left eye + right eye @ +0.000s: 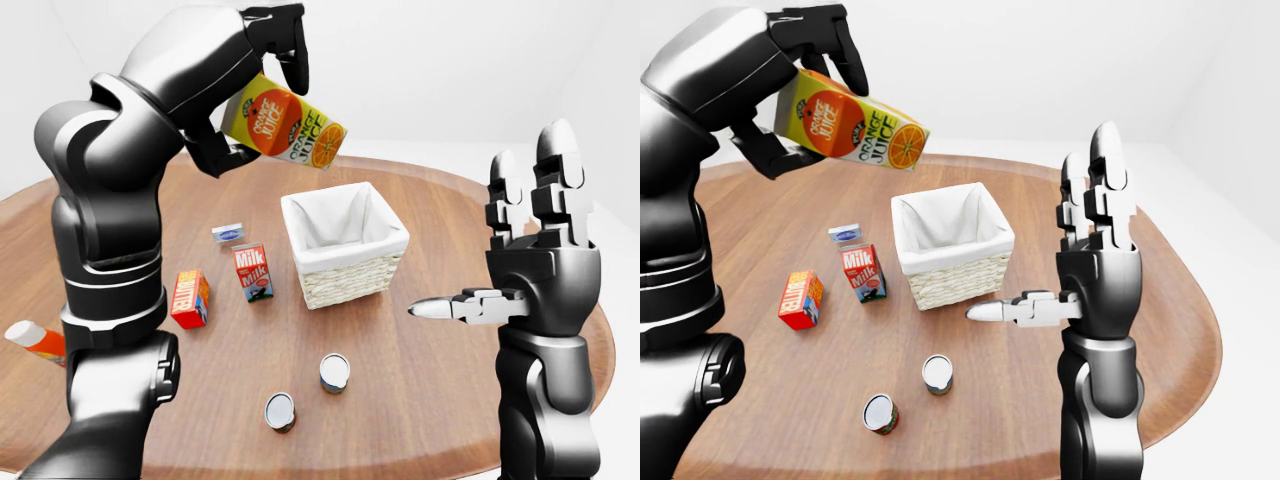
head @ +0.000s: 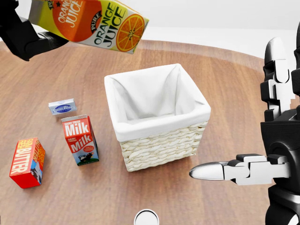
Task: Pick up the orange juice, and put it in the basket.
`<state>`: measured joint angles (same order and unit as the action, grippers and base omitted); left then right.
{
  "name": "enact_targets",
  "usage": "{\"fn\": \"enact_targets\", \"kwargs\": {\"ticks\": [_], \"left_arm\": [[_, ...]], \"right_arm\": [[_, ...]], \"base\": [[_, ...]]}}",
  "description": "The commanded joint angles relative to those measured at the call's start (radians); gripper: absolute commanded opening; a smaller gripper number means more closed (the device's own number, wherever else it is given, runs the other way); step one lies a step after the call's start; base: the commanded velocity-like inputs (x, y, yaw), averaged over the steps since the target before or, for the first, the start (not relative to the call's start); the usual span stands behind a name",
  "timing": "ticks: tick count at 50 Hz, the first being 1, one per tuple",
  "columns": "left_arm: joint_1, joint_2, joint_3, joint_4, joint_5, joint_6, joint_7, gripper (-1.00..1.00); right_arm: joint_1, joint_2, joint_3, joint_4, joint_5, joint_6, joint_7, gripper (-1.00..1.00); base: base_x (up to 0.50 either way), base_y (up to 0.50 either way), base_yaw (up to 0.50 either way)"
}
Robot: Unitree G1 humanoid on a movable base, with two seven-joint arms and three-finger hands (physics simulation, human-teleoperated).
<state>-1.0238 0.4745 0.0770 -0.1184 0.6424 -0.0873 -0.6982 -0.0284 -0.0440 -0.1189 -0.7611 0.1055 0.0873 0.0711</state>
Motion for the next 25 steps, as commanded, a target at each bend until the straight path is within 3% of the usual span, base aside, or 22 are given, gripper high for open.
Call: {"fn": "enact_targets", "kwargs": {"ticks": [1, 14, 21, 25], "left_arm": [[-0.146, -0.119, -0.05, 0.304, 0.15, 0.0, 0.0, -1.0], [-0.266, -0.189, -0.089, 0.621, 0.287, 0.0, 0.0, -1.0], [-0.297, -0.244, -0.116, 0.77, 0.367, 0.0, 0.0, -1.0], [-0.293, -0.277, -0.119, 0.781, 0.365, 0.0, 0.0, -1.0]], "right_arm": [[-0.001, 0.0, -0.001, 0.004, 0.002, 0.0, 0.0, 1.0], [-0.005, -0.001, 0.001, -0.01, 0.004, 0.0, -0.002, 1.0], [-0.009, -0.005, -0.012, -0.017, 0.015, 0.0, -0.003, 1.0], [-0.009, -0.007, -0.021, -0.02, 0.024, 0.0, -0.001, 1.0]], "base": [[0.0, 0.0, 0.0], [0.0, 0.0, 0.0], [0.0, 0.0, 0.0], [0.0, 0.0, 0.0]]}}
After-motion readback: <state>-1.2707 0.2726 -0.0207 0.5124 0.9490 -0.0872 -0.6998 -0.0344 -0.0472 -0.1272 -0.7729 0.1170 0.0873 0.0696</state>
